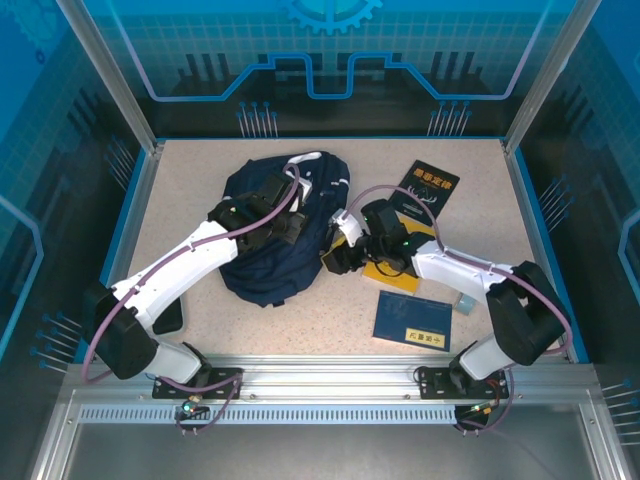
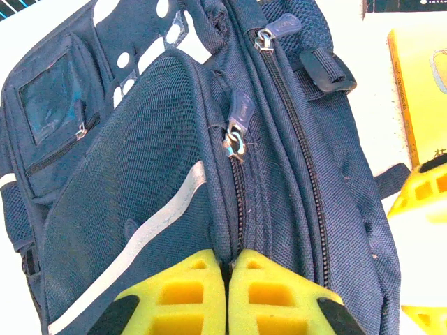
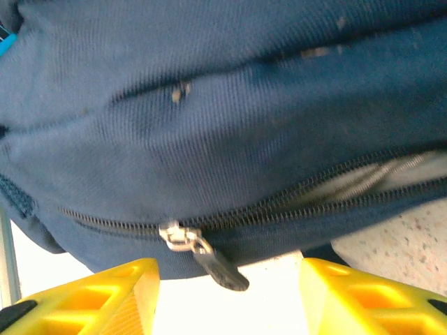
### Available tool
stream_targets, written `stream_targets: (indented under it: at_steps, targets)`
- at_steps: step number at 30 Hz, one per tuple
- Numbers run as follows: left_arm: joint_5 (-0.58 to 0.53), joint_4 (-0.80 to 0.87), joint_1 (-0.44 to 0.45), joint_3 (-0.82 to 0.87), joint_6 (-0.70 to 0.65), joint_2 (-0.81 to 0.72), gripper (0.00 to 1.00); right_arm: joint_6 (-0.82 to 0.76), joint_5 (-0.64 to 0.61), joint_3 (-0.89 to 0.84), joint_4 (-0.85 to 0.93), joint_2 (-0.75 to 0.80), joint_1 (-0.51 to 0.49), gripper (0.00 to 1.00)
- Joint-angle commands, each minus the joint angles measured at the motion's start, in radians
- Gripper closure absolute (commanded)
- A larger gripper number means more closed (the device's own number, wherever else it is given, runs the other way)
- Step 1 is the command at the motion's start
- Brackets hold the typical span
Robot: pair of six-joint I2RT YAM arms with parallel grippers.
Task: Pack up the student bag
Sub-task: Unzip the student bag at the top-center of the table.
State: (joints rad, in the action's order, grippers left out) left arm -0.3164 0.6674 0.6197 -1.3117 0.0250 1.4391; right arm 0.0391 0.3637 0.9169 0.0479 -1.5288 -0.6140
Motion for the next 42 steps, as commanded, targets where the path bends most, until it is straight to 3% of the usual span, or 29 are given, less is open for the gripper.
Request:
stream_targets:
  at_steps: [1, 6, 12, 17, 27, 37, 42]
  targets:
    - [-0.014, -0.074, -0.010, -0.013, 0.012, -0.052, 1.00, -0.064, 0.085, 0.057, 0.030, -0.046, 0.008, 0.47]
    - [-0.028, -0.072, -0.008, -0.020, 0.027, -0.050, 1.00, -0.100, 0.101, 0.124, 0.042, -0.126, 0.009, 0.59]
    - [-0.072, -0.071, -0.011, -0.026, 0.075, -0.029, 1.00, -0.077, 0.111, 0.131, 0.035, -0.147, 0.003, 0.90]
    - [-0.098, -0.057, -0.020, -0.049, 0.160, 0.027, 1.00, -0.031, 0.094, 0.053, -0.003, -0.079, -0.011, 1.00]
    - [-0.047, -0.056, -0.036, -0.134, 0.340, 0.151, 1.00, 0.082, 0.032, -0.068, -0.096, 0.031, -0.112, 1.00]
    - [0.051, -0.112, -0.048, -0.150, 0.416, 0.198, 1.00, 0.336, 0.013, -0.152, -0.410, -0.031, -0.181, 0.99]
    - [0.069, -0.119, -0.057, -0.113, 0.369, 0.169, 1.00, 0.389, -0.110, -0.182, -0.288, 0.111, -0.116, 0.76]
